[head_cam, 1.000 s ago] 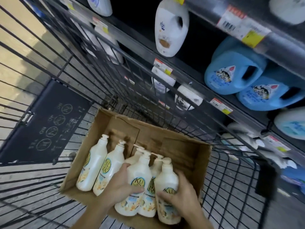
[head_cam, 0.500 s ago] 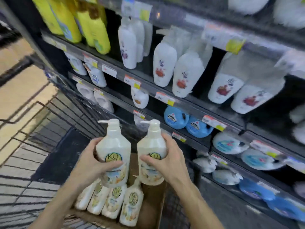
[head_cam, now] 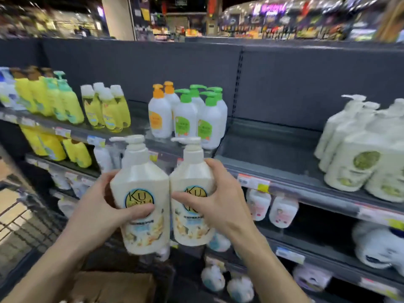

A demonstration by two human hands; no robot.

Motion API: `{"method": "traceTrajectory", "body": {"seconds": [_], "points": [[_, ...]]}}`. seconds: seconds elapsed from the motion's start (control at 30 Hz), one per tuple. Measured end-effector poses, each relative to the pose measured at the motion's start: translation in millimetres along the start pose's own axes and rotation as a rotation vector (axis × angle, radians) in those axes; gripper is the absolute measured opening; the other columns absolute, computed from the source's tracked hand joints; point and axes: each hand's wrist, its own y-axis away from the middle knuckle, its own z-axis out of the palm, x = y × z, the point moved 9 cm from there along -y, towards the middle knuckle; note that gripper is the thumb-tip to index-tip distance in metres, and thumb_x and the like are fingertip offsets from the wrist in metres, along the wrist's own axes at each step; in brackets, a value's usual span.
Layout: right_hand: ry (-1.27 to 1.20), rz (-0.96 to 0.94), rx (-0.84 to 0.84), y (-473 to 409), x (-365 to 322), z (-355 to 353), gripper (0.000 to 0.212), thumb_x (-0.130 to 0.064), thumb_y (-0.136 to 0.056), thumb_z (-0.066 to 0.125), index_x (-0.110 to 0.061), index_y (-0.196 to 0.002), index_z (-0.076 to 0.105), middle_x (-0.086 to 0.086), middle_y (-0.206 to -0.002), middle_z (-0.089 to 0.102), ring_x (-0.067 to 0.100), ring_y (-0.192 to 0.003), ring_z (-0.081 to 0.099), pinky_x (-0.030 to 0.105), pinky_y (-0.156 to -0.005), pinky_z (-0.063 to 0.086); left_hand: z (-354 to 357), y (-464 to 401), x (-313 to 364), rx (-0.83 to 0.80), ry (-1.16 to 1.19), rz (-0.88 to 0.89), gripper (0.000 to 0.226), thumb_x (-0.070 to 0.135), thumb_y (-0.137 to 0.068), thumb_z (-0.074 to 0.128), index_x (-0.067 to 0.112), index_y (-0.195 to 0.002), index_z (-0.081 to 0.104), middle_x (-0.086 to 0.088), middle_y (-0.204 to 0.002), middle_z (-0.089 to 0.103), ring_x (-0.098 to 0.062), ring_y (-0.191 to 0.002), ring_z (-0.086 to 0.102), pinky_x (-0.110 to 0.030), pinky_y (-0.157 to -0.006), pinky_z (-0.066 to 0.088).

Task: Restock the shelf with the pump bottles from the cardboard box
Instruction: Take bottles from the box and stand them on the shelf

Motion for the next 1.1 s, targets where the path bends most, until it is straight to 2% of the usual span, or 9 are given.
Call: {"method": "traceTrajectory", "body": {"seconds": [0.1, 0.27, 0.37, 0.47, 0.6, 0.7, 0.77, 0.87, 1.1], "points": [[-0.003, -0.001, 0.078, 0.7, -13.7, -67.8, 0.067, -0.068, -0.057, 0.082, -0.049, -0.113, 0.049, -0.016, -0.103, 0.067, 0.004, -0.095, 0.065, 0.038, -0.078, 0.058, 37.7, -2.5, 56.2, -0.041, 0.052, 0.087, 0.07, 0.041, -0.044, 0.093, 0.032, -0.104, 0.058, 0.016, -0.09, 0.074, -0.004, -0.076, 0.071, -0.025, -0.058, 0.056], [-0.015, 0.027, 0.175, -8.2, -11.5, -144.0, 0.06, -0.055, -0.058, 0.088, -0.048, -0.106, 0.053, -0.017, -0.097, 0.069, 0.002, -0.089, 0.068, 0.038, -0.077, 0.059, 96.0, -17.9, 110.9, -0.104, 0.1, 0.177, 0.063, 0.016, -0.045, 0.088, 0.027, -0.1, 0.059, 0.02, -0.084, 0.074, 0.002, -0.07, 0.069, -0.01, -0.051, 0.05], [0.021, 0.039, 0.253, -22.4, 0.7, -175.5, 0.063, -0.057, -0.055, 0.087, -0.047, -0.107, 0.052, -0.018, -0.096, 0.068, 0.002, -0.09, 0.066, 0.037, -0.079, 0.058, 130.8, -40.4, 119.5, -0.182, 0.136, 0.192, 0.07, 0.026, -0.039, 0.096, 0.027, -0.101, 0.061, 0.013, -0.084, 0.076, -0.003, -0.072, 0.071, -0.012, -0.053, 0.052], [0.045, 0.05, 0.334, -46.2, 21.2, -200.3, 0.065, -0.053, -0.056, 0.087, -0.046, -0.11, 0.051, -0.017, -0.097, 0.068, 0.003, -0.092, 0.066, 0.038, -0.081, 0.058, 159.7, -66.5, 121.1, -0.241, 0.153, 0.216, 0.081, 0.039, -0.026, 0.091, 0.028, -0.101, 0.063, 0.008, -0.088, 0.077, -0.007, -0.076, 0.073, -0.015, -0.057, 0.055], [0.068, 0.082, 0.426, -99.0, 56.9, -228.6, 0.065, -0.051, -0.056, 0.087, -0.046, -0.11, 0.051, -0.015, -0.1, 0.069, 0.006, -0.095, 0.067, 0.04, -0.084, 0.058, 188.0, -103.7, 133.3, -0.314, 0.176, 0.262, 0.077, 0.033, -0.031, 0.097, 0.029, -0.1, 0.064, 0.008, -0.085, 0.077, -0.008, -0.073, 0.073, -0.016, -0.055, 0.055], [0.089, 0.12, 0.472, -144.7, 86.2, -244.1, 0.063, -0.047, -0.057, 0.086, -0.045, -0.109, 0.05, -0.016, -0.098, 0.069, 0.006, -0.094, 0.067, 0.041, -0.085, 0.057, 198.4, -132.6, 140.8, -0.342, 0.185, 0.27, 0.078, 0.04, -0.022, 0.09, 0.04, -0.096, 0.066, 0.007, -0.087, 0.077, -0.01, -0.075, 0.073, -0.025, -0.061, 0.056], [0.088, 0.162, 0.489, -170.5, 106.8, -249.7, 0.063, -0.043, -0.059, 0.087, -0.046, -0.109, 0.049, -0.018, -0.098, 0.068, 0.005, -0.095, 0.066, 0.04, -0.087, 0.056, 202.4, -150.6, 145.6, -0.351, 0.194, 0.269, 0.075, 0.04, -0.02, 0.088, 0.046, -0.091, 0.066, 0.006, -0.087, 0.077, -0.011, -0.074, 0.073, -0.024, -0.055, 0.057], [0.081, 0.198, 0.513, -199.0, 137.0, -252.3, 0.064, -0.038, -0.059, 0.087, -0.044, -0.11, 0.049, -0.019, -0.098, 0.067, 0.006, -0.097, 0.065, 0.041, -0.088, 0.056, 210.1, -174.0, 149.4, -0.365, 0.209, 0.273, 0.074, 0.038, -0.018, 0.089, 0.045, -0.088, 0.067, 0.004, -0.083, 0.077, -0.011, -0.073, 0.073, -0.017, -0.056, 0.056], [0.053, 0.246, 0.519, -221.3, 185.2, -245.5, 0.064, -0.034, -0.059, 0.089, -0.042, -0.11, 0.052, -0.014, -0.104, 0.067, 0.008, -0.1, 0.064, 0.04, -0.088, 0.056, 229.7, -209.7, 140.2, -0.394, 0.192, 0.247, 0.075, 0.011, -0.03, 0.097, 0.033, -0.096, 0.068, 0.0, -0.082, 0.077, -0.013, -0.071, 0.073, -0.022, -0.056, 0.056]]}}
